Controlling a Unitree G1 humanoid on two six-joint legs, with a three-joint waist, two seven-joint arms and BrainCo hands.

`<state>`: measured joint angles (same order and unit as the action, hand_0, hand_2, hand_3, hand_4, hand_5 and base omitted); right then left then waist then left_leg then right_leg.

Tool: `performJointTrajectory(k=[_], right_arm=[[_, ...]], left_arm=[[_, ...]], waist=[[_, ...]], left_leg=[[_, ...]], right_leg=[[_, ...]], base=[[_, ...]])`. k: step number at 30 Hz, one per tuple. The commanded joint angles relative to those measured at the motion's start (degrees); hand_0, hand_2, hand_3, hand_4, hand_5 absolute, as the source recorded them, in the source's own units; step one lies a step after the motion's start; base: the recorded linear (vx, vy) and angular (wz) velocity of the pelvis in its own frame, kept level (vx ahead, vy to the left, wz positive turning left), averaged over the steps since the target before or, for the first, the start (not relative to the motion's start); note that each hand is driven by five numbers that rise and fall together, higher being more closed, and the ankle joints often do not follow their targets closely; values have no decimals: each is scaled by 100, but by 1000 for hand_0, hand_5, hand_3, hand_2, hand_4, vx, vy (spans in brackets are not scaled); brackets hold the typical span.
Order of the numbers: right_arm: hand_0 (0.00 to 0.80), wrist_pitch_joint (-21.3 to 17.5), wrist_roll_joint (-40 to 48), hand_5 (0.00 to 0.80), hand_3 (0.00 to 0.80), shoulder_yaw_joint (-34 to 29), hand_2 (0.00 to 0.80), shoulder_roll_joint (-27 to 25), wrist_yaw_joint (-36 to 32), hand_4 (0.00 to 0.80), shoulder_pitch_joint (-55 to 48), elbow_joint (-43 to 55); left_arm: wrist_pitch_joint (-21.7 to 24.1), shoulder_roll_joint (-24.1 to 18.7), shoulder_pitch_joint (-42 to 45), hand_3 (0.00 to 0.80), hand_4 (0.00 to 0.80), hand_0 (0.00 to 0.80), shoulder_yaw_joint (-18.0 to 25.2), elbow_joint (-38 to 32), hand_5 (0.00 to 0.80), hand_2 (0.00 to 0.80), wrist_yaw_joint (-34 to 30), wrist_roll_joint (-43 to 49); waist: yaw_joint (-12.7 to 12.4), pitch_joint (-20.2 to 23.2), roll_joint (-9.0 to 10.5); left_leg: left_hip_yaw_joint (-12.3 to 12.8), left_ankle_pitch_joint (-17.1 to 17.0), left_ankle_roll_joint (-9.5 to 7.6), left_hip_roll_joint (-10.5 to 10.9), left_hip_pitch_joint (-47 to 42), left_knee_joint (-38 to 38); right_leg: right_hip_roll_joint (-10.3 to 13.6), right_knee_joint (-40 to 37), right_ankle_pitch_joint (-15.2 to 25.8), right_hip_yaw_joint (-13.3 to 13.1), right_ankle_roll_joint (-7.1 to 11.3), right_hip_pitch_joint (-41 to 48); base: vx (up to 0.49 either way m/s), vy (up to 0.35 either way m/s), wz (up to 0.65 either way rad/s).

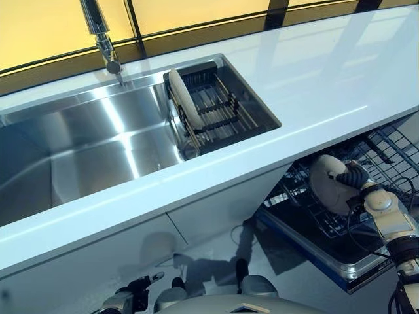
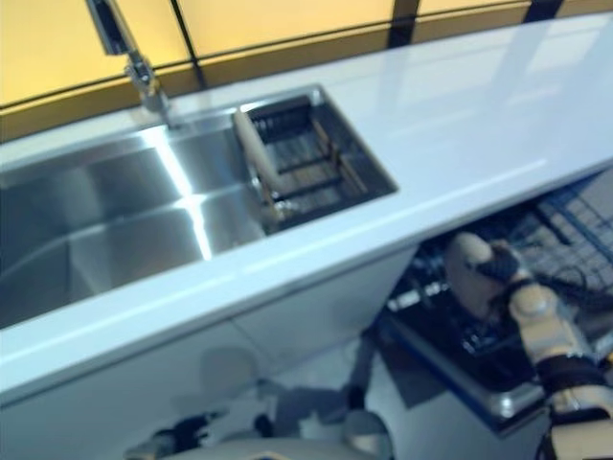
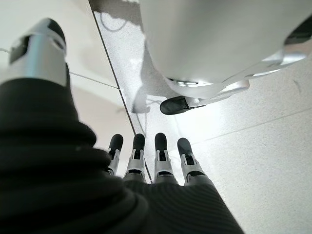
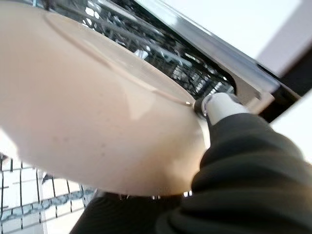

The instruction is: Take plates into dishwasher

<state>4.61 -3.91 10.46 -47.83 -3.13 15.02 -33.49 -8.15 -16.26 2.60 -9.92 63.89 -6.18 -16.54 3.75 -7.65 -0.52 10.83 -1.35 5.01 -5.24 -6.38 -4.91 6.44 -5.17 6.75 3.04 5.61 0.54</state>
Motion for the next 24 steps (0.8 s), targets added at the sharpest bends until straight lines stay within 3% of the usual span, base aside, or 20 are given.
performJointTrajectory(k=[1,13,14,16,24], right_arm=[[800,-50,-125,800,800,401,800,159,57,800,1035,-447],[800,31,-13,800,800,592,800,529,-216,800,1200,-1343],[618,21,-37,618,618,583,618,541,-205,618,1192,-1387],[0,14,-15,0,0,581,0,582,-79,0,1170,-1430],[0,113,95,0,0,456,0,535,-91,0,1099,-1288]], left_arm=[[104,-192,-307,0,0,0,-169,141,0,0,-37,14],[181,-147,-369,0,0,0,-179,293,0,0,-93,73],[187,-142,-369,0,0,0,-176,298,0,0,-93,75],[205,-124,-359,0,0,0,-178,298,0,0,-81,78],[180,-131,-382,0,0,0,-131,342,0,0,-89,89]], waist=[[-146,-67,284],[-225,-94,197],[-226,-90,195],[-231,-84,190],[-196,-65,236]], left_leg=[[-272,316,-372,298,-30,130],[-324,327,-341,301,-58,155],[-325,329,-340,303,-62,153],[-334,326,-341,306,-72,140],[-325,327,-340,301,-95,124]], right_leg=[[154,168,-63,194,243,57],[206,166,-78,273,224,108],[207,165,-79,273,224,111],[205,161,-83,271,219,119],[193,165,-85,243,217,120]], base=[[2,5,7],[11,3,7],[0,0,0],[0,0,0],[0,0,0]])
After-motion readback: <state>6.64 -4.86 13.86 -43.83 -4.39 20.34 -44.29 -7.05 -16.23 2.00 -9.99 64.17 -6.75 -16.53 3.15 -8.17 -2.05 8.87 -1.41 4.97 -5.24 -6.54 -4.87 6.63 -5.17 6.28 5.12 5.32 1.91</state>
